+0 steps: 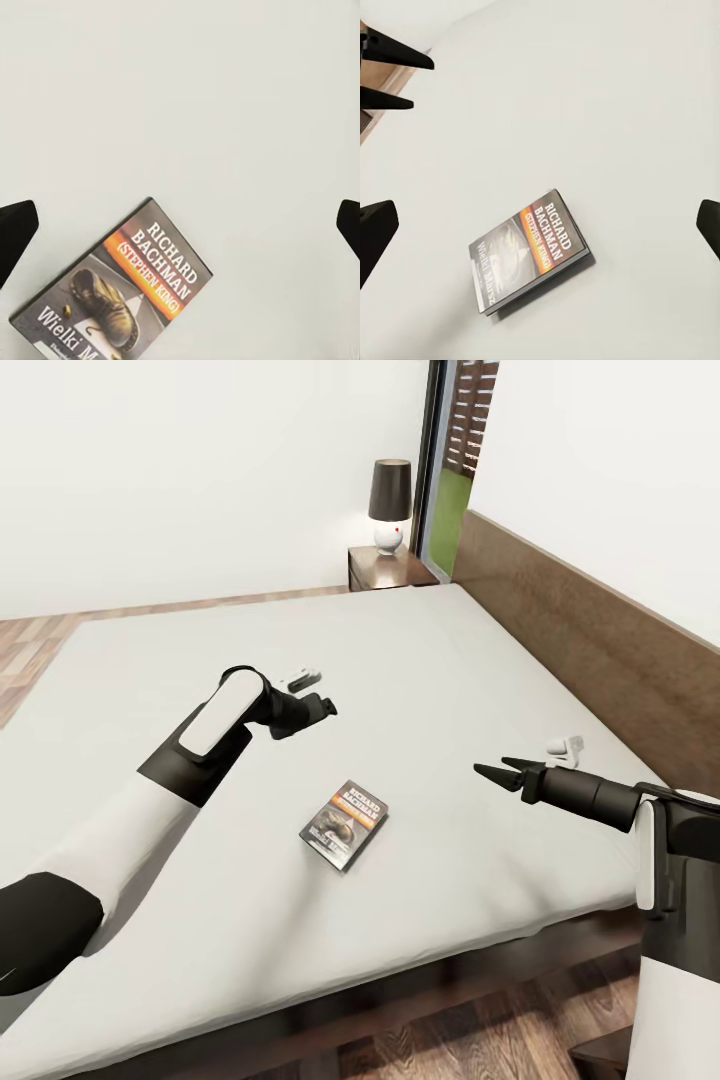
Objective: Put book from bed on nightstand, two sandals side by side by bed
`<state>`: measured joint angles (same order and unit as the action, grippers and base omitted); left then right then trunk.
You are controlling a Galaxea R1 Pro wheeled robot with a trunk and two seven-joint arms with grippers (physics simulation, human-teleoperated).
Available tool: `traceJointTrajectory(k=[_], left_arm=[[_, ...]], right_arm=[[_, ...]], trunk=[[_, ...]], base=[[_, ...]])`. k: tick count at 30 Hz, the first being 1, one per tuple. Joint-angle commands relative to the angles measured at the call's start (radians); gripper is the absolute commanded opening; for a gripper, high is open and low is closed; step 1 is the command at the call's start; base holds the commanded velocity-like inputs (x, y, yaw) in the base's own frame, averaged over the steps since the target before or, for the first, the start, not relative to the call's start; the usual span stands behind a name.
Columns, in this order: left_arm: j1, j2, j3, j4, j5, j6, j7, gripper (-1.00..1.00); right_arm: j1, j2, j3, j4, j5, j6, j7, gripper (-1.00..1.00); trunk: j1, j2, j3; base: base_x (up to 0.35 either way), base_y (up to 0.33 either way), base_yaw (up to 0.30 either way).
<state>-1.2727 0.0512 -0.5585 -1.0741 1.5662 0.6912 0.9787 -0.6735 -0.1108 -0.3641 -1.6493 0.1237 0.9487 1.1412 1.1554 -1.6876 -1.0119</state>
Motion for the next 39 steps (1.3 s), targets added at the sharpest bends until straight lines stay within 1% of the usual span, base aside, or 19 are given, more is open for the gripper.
traceJointTrajectory(k=[1, 10, 15, 18, 21, 28, 39], left_arm=[[-0.001, 0.001, -0.002, -0.001, 0.007, -0.005, 0.013, 1.00], [-0.001, 0.001, -0.002, -0.001, 0.007, -0.047, 0.060, 1.00], [0.001, 0.001, -0.003, -0.001, 0.006, -0.047, 0.060, 1.00], [0.018, 0.012, -0.007, 0.002, 0.006, -0.048, 0.060, 1.00], [0.035, 0.017, -0.009, 0.003, 0.005, -0.048, 0.060, 1.00], [0.047, 0.020, -0.011, 0.004, 0.005, -0.048, 0.060, 1.00], [0.062, 0.025, -0.012, 0.002, 0.005, -0.048, 0.062, 1.00]], right_arm=[[-0.001, 0.000, -0.001, -0.001, 0.010, 0.006, 0.010, 1.00], [-0.001, 0.000, -0.001, -0.001, 0.010, 0.006, 0.010, 1.00], [-0.001, 0.000, -0.001, -0.001, 0.010, 0.006, 0.010, 1.00], [0.017, 0.013, 0.010, 0.016, 0.003, 0.004, 0.004, 1.00], [0.030, 0.019, 0.016, 0.033, -0.002, 0.003, 0.002, 1.00], [0.037, 0.024, 0.019, 0.049, -0.005, 0.003, -0.002, 1.00], [0.041, 0.028, 0.022, 0.056, 0.005, 0.002, -0.009, 1.00]], trunk=[[0.000, 0.000, -0.001], [0.000, 0.000, -0.001], [0.000, 0.000, -0.001], [0.000, 0.000, -0.001], [0.000, 0.000, -0.001], [0.000, 0.000, -0.001], [0.000, 0.000, -0.001]], base=[[0.000, 0.000, 0.000], [0.000, 0.000, 0.000], [0.000, 0.000, 0.000], [0.000, 0.000, 0.000], [0.000, 0.000, 0.000], [0.000, 0.000, 0.000], [0.000, 0.000, 0.000]])
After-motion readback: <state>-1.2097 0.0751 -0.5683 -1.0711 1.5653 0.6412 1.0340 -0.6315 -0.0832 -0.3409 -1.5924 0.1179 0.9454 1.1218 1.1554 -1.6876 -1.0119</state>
